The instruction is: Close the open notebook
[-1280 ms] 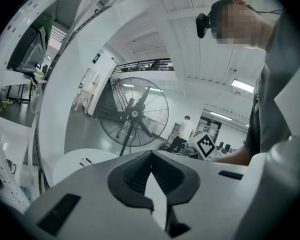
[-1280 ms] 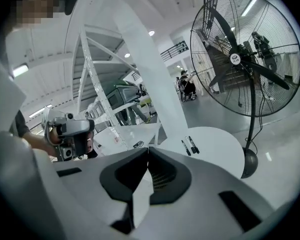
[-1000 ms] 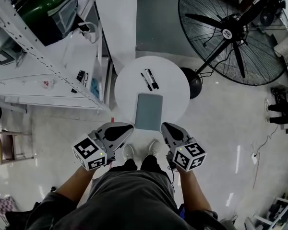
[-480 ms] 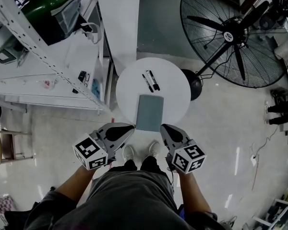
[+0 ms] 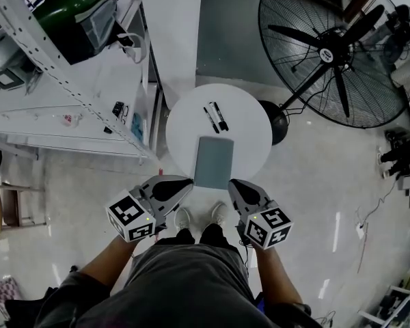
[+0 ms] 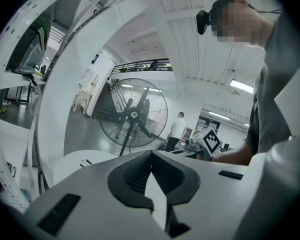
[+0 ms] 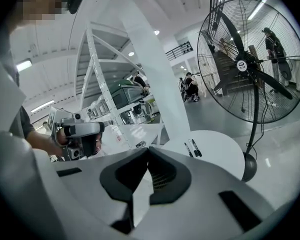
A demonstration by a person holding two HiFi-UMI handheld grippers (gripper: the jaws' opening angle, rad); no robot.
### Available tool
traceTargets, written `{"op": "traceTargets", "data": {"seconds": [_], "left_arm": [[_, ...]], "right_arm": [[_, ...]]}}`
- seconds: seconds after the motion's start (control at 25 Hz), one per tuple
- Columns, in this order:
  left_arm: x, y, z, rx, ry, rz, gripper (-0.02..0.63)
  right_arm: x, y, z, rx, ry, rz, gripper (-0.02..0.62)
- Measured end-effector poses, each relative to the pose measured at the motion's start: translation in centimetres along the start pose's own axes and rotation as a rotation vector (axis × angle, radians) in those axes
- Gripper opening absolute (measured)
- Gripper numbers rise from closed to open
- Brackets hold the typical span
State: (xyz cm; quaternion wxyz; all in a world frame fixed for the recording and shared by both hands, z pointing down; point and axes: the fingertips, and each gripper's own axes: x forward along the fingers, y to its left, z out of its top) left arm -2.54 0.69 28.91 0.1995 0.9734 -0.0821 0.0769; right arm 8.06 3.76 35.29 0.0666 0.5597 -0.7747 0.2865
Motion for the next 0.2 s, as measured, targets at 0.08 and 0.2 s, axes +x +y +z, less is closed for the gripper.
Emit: {"op": "traceTargets", "data": {"seconds": [0.08,0.2], "left_arm": [[0.09,0.07,-0.07,0.000,0.000,0.001,0.015],[0.21,0.24,-0.15,0.000,0.001,0.002,0.015]], "right_arm": [[0.15,0.05,-0.10,-0.003,0.005,0.003,0.020],[0.39,0.04,-0.19,-0.008,0.009,0.006,0.020]]}}
